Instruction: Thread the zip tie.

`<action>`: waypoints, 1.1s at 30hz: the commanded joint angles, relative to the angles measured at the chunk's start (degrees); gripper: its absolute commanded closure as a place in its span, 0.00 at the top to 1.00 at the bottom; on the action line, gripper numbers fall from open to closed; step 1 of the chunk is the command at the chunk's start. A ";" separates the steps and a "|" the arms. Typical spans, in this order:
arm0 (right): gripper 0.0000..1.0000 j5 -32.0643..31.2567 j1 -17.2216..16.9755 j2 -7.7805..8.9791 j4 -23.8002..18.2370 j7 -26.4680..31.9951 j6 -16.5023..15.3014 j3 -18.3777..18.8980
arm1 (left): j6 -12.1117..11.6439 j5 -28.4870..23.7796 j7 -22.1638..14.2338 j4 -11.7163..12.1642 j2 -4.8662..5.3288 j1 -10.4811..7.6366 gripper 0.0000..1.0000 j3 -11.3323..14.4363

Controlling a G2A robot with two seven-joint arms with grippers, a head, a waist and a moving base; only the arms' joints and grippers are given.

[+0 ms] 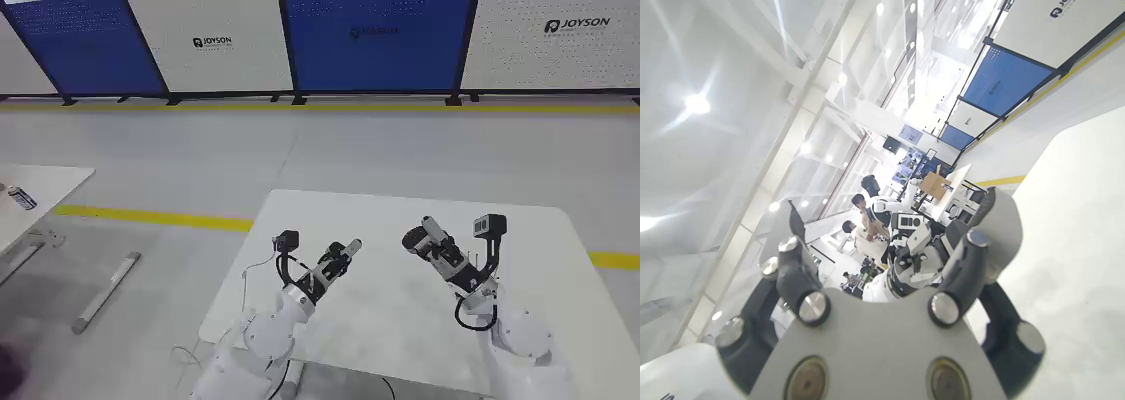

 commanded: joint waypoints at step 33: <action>1.00 27.99 -3.39 4.85 -0.35 26.67 26.83 20.07 | 0.00 0.00 0.00 0.00 0.00 0.00 1.00 0.00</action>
